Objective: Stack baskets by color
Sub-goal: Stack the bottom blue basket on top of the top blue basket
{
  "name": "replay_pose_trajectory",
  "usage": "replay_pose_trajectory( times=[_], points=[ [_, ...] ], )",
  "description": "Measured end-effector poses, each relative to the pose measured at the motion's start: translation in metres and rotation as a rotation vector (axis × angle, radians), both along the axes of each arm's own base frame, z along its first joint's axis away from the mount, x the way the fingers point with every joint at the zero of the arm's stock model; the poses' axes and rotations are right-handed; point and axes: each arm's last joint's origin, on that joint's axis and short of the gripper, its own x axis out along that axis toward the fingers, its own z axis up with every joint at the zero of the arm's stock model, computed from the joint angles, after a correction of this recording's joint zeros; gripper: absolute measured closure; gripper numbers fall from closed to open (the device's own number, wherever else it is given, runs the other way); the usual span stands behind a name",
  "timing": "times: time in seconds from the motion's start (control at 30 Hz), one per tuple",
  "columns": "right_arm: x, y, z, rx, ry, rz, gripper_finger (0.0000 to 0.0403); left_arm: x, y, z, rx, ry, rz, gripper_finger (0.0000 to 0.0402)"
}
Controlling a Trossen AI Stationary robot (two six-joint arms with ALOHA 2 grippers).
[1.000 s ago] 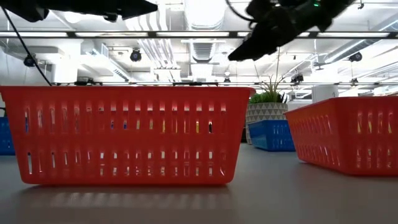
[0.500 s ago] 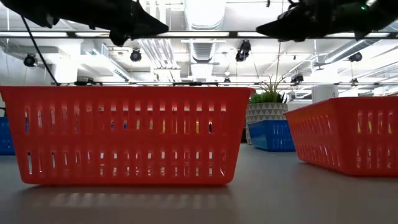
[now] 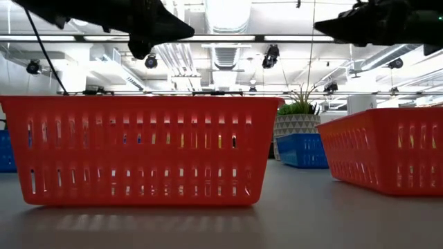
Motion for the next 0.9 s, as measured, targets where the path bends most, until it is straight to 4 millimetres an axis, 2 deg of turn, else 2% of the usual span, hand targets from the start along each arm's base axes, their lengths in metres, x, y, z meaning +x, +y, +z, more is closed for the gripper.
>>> replay_pose_trajectory(
  times=[0.13, 0.33, 0.57, 0.73, 0.9],
  points=[
    [-0.008, 0.001, 0.001, 0.006, -0.04, 0.002, 0.0394, 0.004, -0.001, 0.008, -0.058, 0.185, -0.008, 0.0402],
    [-0.015, 0.002, 0.002, 0.019, -0.056, 0.003, 0.0394, -0.009, -0.006, 0.024, -0.275, 0.68, -0.074, 0.0402],
    [-0.015, 0.002, 0.002, 0.027, -0.055, 0.003, 0.0394, -0.03, -0.023, 0.019, -0.256, 1.224, -0.177, 0.0402],
    [-0.014, 0.002, 0.001, 0.038, -0.045, 0.004, 0.0394, -0.039, -0.037, 0.009, -0.211, 1.437, -0.289, 0.0402],
    [-0.014, 0.002, -0.001, 0.05, -0.02, 0.003, 0.0394, -0.043, -0.046, 0.002, -0.183, 1.497, -0.336, 0.0402]
  ],
)
